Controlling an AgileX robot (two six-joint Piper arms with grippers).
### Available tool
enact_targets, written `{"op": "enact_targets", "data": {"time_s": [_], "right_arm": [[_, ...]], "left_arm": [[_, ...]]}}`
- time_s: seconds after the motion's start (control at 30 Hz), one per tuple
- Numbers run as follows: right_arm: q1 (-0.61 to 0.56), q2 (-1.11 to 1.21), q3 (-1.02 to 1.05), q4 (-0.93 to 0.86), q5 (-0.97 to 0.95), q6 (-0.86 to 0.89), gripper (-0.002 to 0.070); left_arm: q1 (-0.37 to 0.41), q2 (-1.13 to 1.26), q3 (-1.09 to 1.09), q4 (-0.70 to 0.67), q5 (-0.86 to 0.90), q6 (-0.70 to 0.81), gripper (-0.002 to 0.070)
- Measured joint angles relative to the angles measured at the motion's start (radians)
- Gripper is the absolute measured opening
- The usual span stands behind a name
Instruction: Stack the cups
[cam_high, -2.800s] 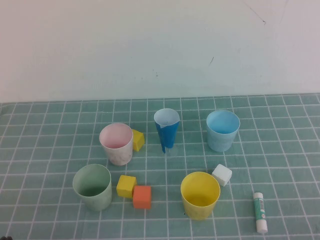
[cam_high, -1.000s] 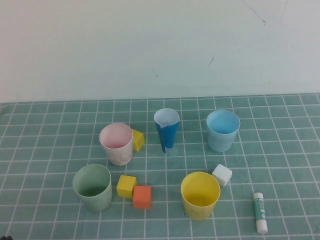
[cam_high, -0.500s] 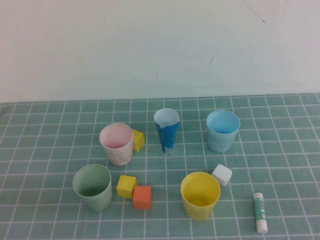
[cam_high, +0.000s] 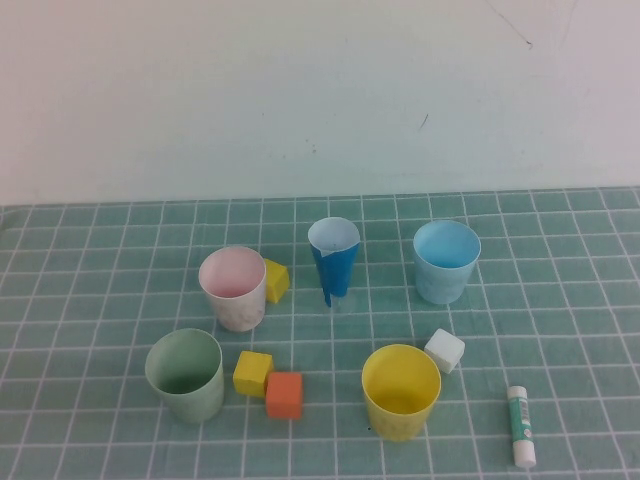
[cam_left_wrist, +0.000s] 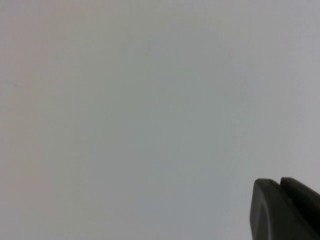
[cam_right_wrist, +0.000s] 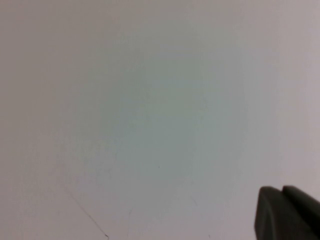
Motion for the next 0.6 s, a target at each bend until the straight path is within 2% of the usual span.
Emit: {"op": "enact_targets", "data": {"time_s": [0.1, 0.17, 0.3, 0.43, 0.6], "right_arm": [[0.0, 0.0, 0.0, 0.017, -0.026, -0.004, -0.0002], [0.0, 0.0, -0.035, 0.017, 0.05, -0.013, -0.0002], [0.0, 0.0, -0.185, 0.0, 0.385, -0.062, -0.0002], [0.0, 0.074, -0.285, -0.019, 0.548, -0.087, -0.0003], [0.0, 0.254, -0.372, 0.045, 0.721, -0.099, -0.0002]], "left_arm": [[0.0, 0.0, 0.0, -0.009, -0.041, -0.002, -0.0002], [0.0, 0.0, -0.012, -0.009, -0.021, -0.002, -0.0002], [0.002, 0.028, -0.16, -0.013, 0.212, 0.03, -0.0002], [0.002, 0.156, -0.343, 0.02, 0.452, 0.111, -0.0002], [0.002, 0.384, -0.512, 0.103, 0.64, 0.134, -0.0002]]}}
